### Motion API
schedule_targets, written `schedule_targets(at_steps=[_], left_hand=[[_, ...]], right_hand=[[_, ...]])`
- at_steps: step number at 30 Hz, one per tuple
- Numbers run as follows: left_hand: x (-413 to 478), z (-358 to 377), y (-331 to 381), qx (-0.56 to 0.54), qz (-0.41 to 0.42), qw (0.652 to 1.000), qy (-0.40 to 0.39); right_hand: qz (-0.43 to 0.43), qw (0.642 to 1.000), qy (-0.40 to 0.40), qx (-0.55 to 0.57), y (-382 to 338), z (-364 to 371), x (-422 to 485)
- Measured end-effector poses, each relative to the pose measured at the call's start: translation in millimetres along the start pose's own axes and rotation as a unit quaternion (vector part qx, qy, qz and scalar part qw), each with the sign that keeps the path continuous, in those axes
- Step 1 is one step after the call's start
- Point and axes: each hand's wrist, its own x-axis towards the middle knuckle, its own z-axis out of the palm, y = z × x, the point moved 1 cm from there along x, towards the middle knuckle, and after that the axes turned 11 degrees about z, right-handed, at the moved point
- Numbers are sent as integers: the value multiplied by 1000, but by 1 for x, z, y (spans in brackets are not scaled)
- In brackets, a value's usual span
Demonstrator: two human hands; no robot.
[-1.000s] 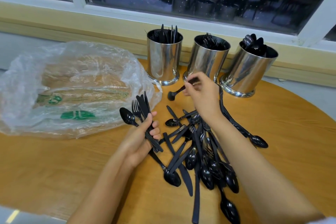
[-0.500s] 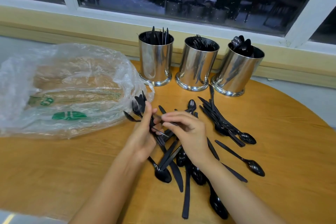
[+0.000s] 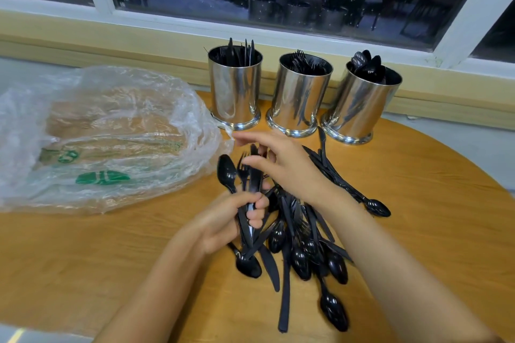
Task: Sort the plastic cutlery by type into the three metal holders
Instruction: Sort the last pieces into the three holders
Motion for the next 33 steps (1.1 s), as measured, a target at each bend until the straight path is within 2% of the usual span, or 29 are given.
schedule_targets(at_steps=[3,7,9,11,13,15,18,22,25,28,31,33], left_hand=[[-2,7,-2,42,-25,999,-16],[-2,7,-3,27,9,999,15],[-1,0,-1,-2,45,998,53],[-2,-11,3,-25,68,993,90],[-3,-22,7,-39,79,990,111],[-3,-29,9,-46,86,987,126],[0,-31,10,-53,90,985,137],[4,-27,6,-52,88,987,128],[3,-25,6,-40,85,988,119],[2,-25,6,-32,77,989,120],[3,-24,6,-40,77,989,120],[5,-22,6,-41,79,989,117]], right_hand=[[1,993,-35,-111,-11,6,13],[-23,997,-18,-78,-16,23,13],[-20,999,19,-39,-9,17,13],[39,994,103,-14,12,2,16],[160,973,162,-33,48,-17,23],[267,948,157,-71,86,-30,31],[321,935,106,-107,120,-34,42],[311,940,17,-139,124,-27,61],[320,939,-2,-129,121,-28,70],[278,954,86,-72,112,-44,77],[163,960,226,-40,85,-68,79],[85,962,259,-13,58,-80,76]])
